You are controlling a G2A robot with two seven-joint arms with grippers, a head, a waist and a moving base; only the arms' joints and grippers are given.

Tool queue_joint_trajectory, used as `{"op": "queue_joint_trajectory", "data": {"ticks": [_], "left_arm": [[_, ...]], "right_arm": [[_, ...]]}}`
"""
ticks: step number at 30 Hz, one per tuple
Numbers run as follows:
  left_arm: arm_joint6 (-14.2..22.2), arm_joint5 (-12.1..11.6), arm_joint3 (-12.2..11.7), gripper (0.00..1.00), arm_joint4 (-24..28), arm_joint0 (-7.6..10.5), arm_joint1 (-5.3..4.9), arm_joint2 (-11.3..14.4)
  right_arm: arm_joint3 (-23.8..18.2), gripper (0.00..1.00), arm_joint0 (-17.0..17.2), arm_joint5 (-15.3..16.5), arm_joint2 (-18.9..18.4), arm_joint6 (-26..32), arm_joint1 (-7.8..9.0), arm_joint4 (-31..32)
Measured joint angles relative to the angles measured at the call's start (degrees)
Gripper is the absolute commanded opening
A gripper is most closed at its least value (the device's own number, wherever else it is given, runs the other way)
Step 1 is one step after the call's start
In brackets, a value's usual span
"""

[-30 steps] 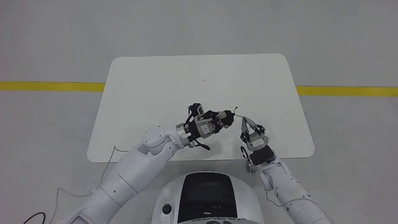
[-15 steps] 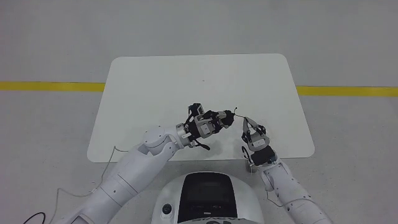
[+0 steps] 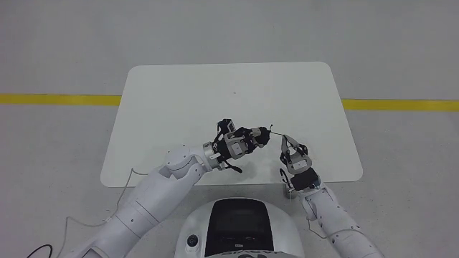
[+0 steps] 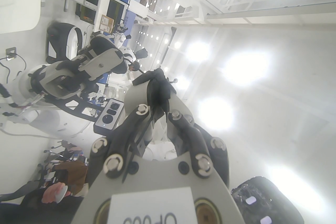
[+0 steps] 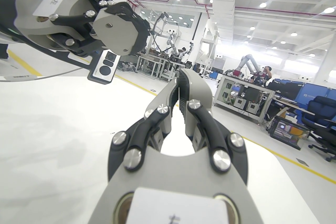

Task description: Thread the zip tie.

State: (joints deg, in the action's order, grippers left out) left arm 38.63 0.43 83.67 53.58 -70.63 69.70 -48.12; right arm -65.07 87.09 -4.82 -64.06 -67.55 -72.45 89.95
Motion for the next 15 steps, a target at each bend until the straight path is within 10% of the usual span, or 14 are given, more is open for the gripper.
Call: {"op": "queue_joint_trajectory", "data": {"ticks": [15], "left_arm": [[0.00,0.00,0.00,0.00,0.00,0.00,0.00,0.00]], "right_arm": [[0.07,0.00,0.09,0.07,-0.54,0.04,-0.05,0.00]]}}
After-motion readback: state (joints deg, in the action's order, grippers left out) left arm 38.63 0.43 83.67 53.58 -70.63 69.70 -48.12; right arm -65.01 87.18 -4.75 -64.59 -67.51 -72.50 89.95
